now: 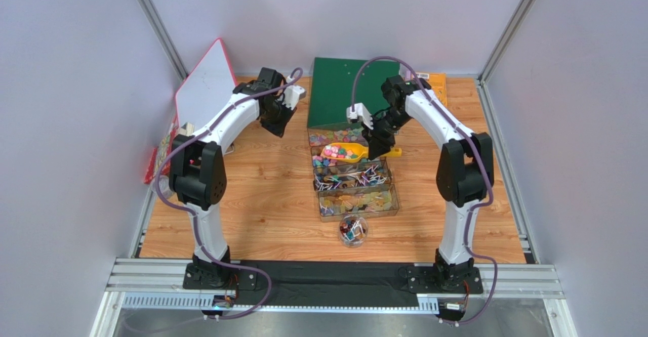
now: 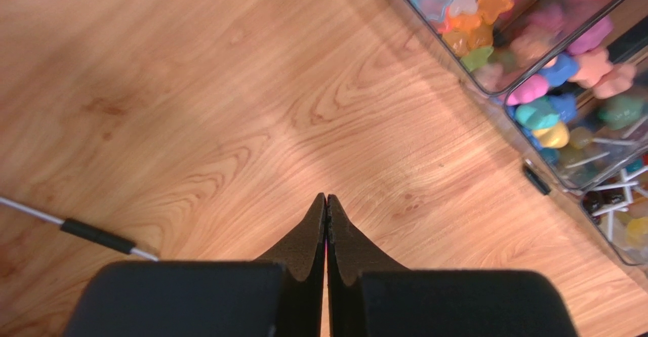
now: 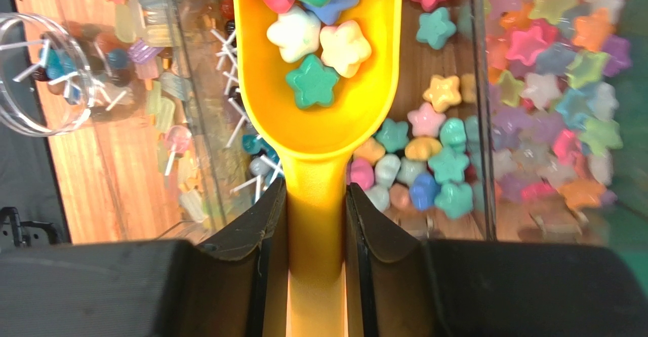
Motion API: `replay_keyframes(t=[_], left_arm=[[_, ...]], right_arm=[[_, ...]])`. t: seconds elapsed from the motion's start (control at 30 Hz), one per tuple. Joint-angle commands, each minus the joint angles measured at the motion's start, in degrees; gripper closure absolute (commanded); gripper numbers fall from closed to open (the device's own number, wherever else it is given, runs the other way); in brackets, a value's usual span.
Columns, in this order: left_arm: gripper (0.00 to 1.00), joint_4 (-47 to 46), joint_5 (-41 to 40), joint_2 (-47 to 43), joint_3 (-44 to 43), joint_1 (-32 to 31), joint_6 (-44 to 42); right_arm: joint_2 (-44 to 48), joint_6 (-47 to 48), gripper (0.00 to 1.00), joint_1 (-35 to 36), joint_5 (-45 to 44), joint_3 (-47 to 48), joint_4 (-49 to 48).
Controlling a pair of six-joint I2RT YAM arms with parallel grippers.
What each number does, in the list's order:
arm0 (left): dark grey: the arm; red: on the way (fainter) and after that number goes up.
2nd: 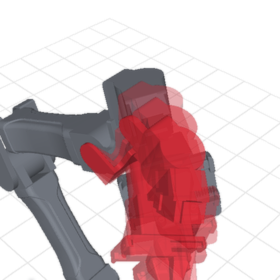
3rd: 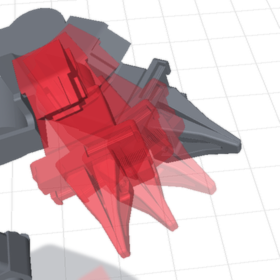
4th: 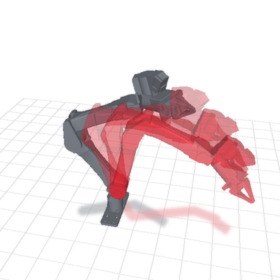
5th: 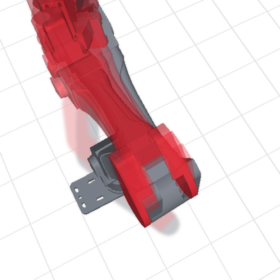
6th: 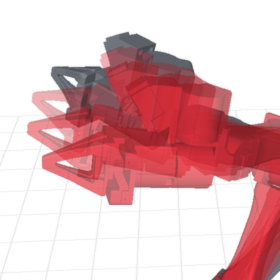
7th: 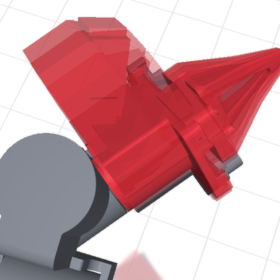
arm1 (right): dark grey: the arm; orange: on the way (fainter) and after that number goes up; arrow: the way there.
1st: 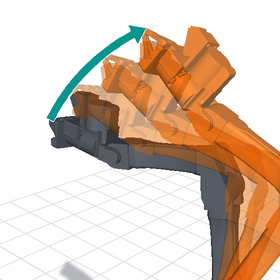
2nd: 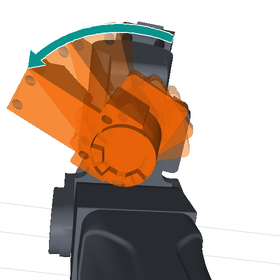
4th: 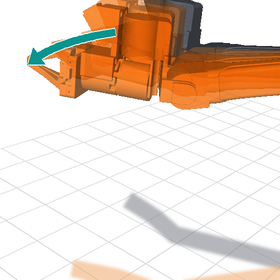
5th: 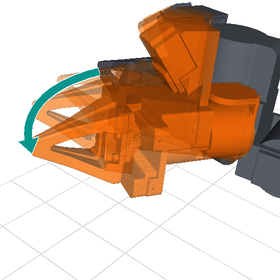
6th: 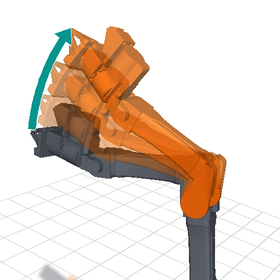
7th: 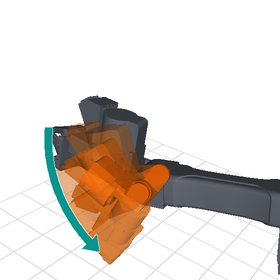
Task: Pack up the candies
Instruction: Scoop the fake candies from the storage box, then place the fake candies in the packing bottle.
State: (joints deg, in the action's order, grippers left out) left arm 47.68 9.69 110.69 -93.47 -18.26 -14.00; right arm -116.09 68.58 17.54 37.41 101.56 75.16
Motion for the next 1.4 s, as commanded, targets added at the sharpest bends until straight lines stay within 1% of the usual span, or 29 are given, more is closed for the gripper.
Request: replay_keyframes(t=[0.0,0.03,0.07,0.13,0.17,0.23,0.27,0.3,0.37,0.4,0.43,0.5,0.63,0.73,0.87,1.1,1.37], left_arm=[[0.98,5.13,0.5,-3.11,-7.33,0.16,0.73],[0.95,6.19,0.94,-3.73,-7.69,-0.02,0.29],[0.74,6.2,0.77,-5.47,-7.08,-0.28,-0.93],[0.38,6.2,-2.47,-7.41,-4.81,-1.07,-1.47],[0.16,6.28,-3.62,-8.9,-4.09,-1.25,-0.43],[0.0,5.94,-5.56,-10.49,-1.47,-1.34,0.81],[0.0,5.5,-6.17,-12.33,-0.41,-1.43,1.6],[0.0,4.88,-6.96,-13.21,1.95,-1.69,2.13],[0.0,3.21,-8.72,-15.23,3.81,-2.04,3.1],[0.0,2.86,-8.73,-15.85,5.04,-2.39,3.27],[0.0,2.68,-8.64,-16.38,5.66,-2.57,3.28],[0.0,1.9,-7.94,-18.14,7.59,-2.92,2.93],[0.0,1.36,-7.58,-20.16,9.53,-3.18,3.19],[0.0,1.1,-6.79,-22.36,10.68,-3.18,2.66],[0.0,1.1,-5.75,-24.12,11.99,-3.18,2.93],[0.0,0.83,-5.12,-26.23,12.7,-3.18,3.1],[0.0,0.05,-5.74,-28.95,14.45,-3.18,3.1]], right_arm=[[9.12,-2.48,1.0,-1.1,3.12,-0.57,0.61],[10.26,-2.4,1.0,-1.1,1.98,-1.27,0.69],[13.06,-2.13,1.0,-1.1,-0.38,-1.88,0.69],[15.97,-0.39,1.0,-1.1,-2.5,-4.43,2.09],[18.51,0.58,1.0,-1.02,-4.86,-5.48,2.45],[21.51,2.08,1.0,-0.93,-6.64,-8.9,4.55],[22.83,3.48,1.0,-0.75,-8.39,-10.31,5.34],[26.06,4.1,1.0,-0.58,-9.27,-11.72,6.4],[29.68,5.85,1.0,0.38,-12.52,-16.64,7.28],[33.09,6.56,1.0,0.91,-13.67,-18.22,8.24],[35.21,7.27,1.0,1.44,-15.77,-21.72,8.6],[40.3,8.24,1.0,3.28,-17.71,-24.81,9.65],[46.38,7.72,1.0,7.41,-21.93,-30.01,11.94],[49.46,5.44,1.0,11.36,-24.13,-33.26,12.73],[50.7,1.57,1.0,17.69,-27.03,-36.34,12.74],[48.95,-3.09,1.0,22.45,-31.25,-38.19,11.68],[45.25,-7.58,1.0,27.54,-42.23,-37.05,11.51]])
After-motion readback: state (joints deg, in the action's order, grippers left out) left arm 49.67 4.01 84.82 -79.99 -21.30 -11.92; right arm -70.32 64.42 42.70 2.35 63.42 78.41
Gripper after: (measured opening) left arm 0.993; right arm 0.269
